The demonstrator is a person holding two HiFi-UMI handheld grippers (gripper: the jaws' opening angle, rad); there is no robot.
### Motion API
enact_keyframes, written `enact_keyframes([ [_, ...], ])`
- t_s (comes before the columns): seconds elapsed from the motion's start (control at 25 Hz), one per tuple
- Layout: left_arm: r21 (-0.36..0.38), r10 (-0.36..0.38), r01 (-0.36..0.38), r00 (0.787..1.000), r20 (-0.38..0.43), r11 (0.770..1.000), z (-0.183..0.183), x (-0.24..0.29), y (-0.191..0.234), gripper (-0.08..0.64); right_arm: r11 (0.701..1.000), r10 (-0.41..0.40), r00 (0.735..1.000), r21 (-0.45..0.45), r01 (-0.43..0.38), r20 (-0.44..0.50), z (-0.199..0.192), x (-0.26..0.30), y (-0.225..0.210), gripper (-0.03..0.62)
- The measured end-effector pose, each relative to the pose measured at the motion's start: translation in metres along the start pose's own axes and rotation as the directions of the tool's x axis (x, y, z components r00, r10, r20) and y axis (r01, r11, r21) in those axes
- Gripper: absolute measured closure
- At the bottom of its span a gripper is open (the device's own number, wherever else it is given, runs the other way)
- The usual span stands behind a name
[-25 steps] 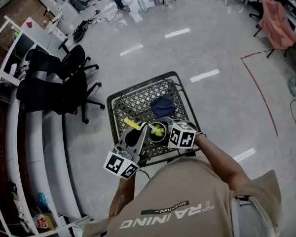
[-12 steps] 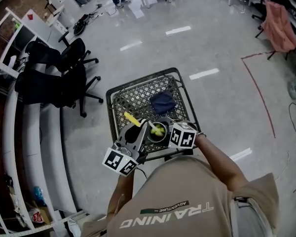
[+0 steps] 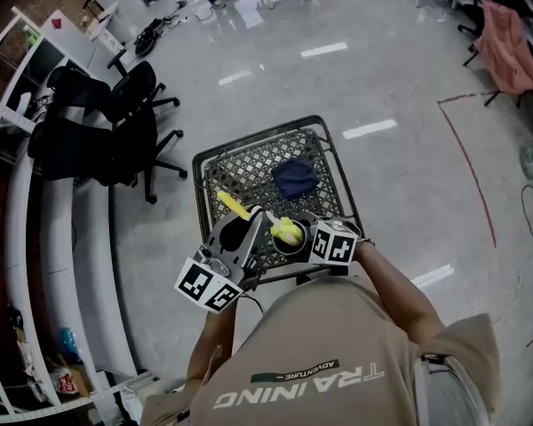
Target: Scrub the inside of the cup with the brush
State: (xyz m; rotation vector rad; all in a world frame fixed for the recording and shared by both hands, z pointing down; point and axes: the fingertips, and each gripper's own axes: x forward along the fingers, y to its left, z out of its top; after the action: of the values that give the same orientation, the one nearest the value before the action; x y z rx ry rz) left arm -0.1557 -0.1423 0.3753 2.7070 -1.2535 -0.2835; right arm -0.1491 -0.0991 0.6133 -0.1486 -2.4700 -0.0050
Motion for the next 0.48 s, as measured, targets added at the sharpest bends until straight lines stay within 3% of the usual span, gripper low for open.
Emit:
enact_keyframes([
  [0.24,0.000,-0.013,0.013,0.999,0.030,1.000,0.012,-0.009,-0.005,0.517,1.000,-0.002,0.999,0.025,0.003,-0.038,-0.020,0.006,-0.003,0.212],
  [0.48,0.005,-0.045,0.045,0.999,0.007,0.999,0.004,-0.009,-0.012,0.517,0.999,-0.040,0.998,0.012,0.041,-0.044,-0.019,0.004,-0.016,0.212],
])
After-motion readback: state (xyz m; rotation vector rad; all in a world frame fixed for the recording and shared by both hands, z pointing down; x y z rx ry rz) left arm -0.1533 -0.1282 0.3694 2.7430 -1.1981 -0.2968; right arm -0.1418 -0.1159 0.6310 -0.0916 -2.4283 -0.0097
